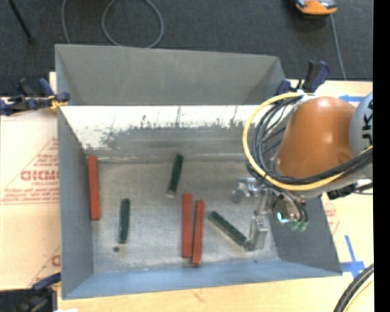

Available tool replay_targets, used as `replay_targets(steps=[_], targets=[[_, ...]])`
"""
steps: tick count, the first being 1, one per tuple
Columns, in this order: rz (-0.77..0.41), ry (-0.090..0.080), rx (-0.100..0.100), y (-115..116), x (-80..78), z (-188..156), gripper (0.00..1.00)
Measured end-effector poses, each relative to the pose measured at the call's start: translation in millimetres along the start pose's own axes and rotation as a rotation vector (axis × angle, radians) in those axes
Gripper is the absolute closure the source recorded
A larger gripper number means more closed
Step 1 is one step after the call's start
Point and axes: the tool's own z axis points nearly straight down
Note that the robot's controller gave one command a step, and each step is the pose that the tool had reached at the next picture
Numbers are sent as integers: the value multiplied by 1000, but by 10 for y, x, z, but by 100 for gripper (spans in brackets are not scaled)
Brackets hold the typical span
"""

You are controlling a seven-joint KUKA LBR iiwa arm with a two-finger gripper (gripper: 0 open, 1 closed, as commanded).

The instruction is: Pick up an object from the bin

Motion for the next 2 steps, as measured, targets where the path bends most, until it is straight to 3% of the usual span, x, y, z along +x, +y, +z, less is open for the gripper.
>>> replay_targets(steps=[1, 2], targets=[[75, -4, 0, -432, -126, 1342, 0], [70, -10, 1, -424, -144, 1304, 100]])
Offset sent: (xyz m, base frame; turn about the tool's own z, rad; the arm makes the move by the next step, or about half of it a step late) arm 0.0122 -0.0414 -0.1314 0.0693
